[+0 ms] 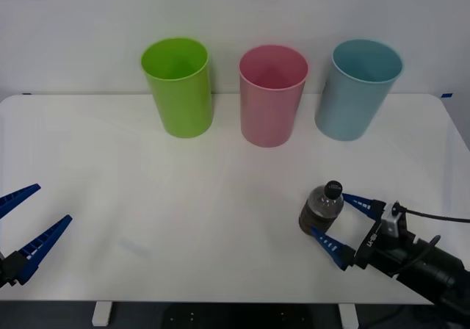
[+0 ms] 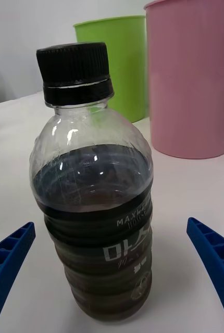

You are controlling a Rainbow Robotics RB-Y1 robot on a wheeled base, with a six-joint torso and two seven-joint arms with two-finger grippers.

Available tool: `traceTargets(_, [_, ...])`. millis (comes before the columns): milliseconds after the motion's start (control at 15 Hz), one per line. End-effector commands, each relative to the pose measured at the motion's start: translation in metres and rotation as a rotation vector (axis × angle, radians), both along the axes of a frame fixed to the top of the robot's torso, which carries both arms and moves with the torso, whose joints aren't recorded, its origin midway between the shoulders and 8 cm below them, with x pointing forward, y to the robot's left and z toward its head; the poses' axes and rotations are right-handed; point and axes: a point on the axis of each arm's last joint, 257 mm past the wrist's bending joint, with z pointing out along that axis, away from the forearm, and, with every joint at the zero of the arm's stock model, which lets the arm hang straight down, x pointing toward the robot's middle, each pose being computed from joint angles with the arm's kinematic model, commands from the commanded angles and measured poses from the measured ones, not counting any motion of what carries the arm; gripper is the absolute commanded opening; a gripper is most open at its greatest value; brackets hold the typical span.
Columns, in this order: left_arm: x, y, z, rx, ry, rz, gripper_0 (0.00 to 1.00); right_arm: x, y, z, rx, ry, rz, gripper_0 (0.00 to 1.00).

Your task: Grasp the object on the table and drop it into the matching bin: aluminum can to the light blue bin, PET bottle to the pink bin.

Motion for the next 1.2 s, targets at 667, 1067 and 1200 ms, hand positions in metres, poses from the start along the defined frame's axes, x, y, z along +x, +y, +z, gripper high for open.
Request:
traceTargets(667, [0.0,0.0,0.0,0.0,0.0,0.0,1.0,0.017,0.021,-0.002,-0.007,0.003,-0.011,1.0])
traceTargets(1067, [0.0,0.0,0.0,0.0,0.0,0.0,1.0,0.017,0.023,0.0,-0.006,-0.006,-0.011,0.0])
traceTargets(1200, [0.0,0.0,0.0,0.0,0.0,0.0,1.0,0.017,0.024,0.0,-0.005,-0.007,-0.011,0.0])
